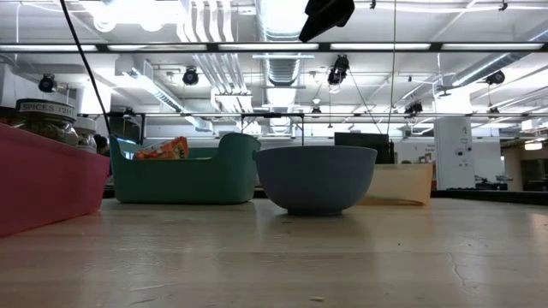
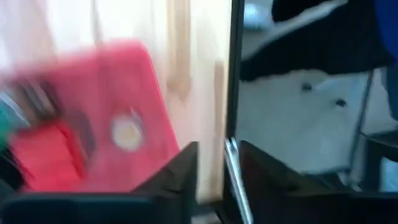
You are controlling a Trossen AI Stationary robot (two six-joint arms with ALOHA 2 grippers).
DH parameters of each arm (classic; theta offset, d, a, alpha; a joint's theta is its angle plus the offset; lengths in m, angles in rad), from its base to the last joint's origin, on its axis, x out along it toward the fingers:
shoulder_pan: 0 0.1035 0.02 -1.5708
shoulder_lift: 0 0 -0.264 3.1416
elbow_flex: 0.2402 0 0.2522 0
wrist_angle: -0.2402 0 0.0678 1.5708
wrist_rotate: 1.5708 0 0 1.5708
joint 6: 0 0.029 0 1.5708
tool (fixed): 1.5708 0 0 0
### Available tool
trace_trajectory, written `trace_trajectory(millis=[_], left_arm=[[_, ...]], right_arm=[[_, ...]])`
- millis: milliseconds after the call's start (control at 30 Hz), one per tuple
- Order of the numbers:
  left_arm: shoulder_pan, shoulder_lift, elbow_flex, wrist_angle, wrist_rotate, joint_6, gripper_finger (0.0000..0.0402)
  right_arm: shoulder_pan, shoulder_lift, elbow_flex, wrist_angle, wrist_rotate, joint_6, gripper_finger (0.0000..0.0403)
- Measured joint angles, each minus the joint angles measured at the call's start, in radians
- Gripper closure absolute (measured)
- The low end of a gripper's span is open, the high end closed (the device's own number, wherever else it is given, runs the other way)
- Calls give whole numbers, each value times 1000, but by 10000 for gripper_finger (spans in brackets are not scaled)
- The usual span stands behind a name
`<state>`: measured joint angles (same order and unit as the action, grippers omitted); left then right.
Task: Pick & Place Food Item
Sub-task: Return to Home Position
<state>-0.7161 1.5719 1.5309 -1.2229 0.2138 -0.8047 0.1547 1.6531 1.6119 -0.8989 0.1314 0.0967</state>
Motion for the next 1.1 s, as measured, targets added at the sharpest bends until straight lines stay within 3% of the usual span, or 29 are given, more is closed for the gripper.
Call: trace_trajectory(millis=[167,367,433,633,767,867,967,1100], left_arm=[[40,0,88,0,-250,200,386],[78,-3,153,23,-634,368,389],[105,-21,149,74,-683,385,389],[254,-156,49,309,-622,521,389],[411,-290,-87,537,-445,663,389],[552,-372,-190,672,-293,675,389],[678,-441,-272,704,-220,674,389],[807,-514,-351,704,-216,646,388]], right_arm=[[0,0,0,0,0,0,71],[0,0,0,0,0,0,71],[0,0,0,0,0,3,71],[-19,-25,0,4,-2,75,71],[-75,-105,0,0,-1,123,71],[-109,-190,0,1,3,128,71],[-140,-280,0,5,9,105,71],[-168,-386,-2,18,62,73,71]])
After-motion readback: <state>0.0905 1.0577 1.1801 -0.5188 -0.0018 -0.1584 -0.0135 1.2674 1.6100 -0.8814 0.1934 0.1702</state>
